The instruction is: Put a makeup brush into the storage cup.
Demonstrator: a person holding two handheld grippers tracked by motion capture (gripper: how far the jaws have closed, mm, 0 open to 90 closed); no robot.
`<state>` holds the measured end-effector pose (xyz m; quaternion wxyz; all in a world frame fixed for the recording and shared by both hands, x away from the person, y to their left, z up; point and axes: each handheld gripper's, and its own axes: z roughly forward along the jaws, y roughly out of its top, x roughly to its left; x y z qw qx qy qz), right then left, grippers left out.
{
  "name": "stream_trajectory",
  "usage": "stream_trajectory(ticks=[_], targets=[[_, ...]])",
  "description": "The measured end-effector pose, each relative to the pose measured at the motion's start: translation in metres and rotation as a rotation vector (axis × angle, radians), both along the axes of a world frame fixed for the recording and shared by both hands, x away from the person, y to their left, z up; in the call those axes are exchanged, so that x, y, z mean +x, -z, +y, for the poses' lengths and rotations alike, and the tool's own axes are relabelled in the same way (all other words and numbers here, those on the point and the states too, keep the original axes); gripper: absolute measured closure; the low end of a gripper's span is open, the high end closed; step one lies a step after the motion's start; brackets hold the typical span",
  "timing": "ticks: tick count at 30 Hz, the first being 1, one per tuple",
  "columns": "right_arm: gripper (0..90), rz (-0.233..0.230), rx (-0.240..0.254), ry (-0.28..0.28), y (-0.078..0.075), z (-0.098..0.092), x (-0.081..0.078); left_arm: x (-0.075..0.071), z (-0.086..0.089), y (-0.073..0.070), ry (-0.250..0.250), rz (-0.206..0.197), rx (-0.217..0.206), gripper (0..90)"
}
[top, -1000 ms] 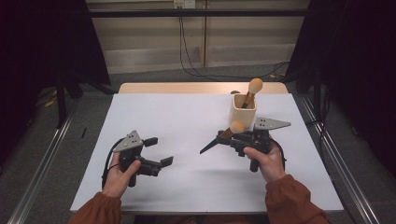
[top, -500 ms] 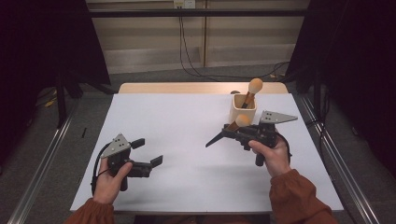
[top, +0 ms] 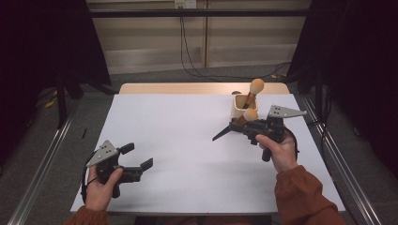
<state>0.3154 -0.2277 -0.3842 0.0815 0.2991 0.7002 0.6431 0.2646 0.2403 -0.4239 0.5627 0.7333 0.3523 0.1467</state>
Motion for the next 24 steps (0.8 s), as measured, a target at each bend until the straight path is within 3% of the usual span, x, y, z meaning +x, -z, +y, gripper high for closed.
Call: stream_trajectory(ticks=[9,19,24], targets=[[74.6,-0.017,-0.002,0.037,-0.012,-0.012,0.004,-0.003,0.016,0.01,-0.031,0.011,0.012,3.9],[74.6,-0.028,-0.014,0.098,-0.022,-0.027,0.015,-0.007,0.021,0.005,-0.036,-0.018,-0.004,3.9],[74.6,-0.023,-0.026,0.133,-0.028,-0.037,0.02,-0.008,0.02,0.009,-0.036,-0.01,0.001,3.9]])
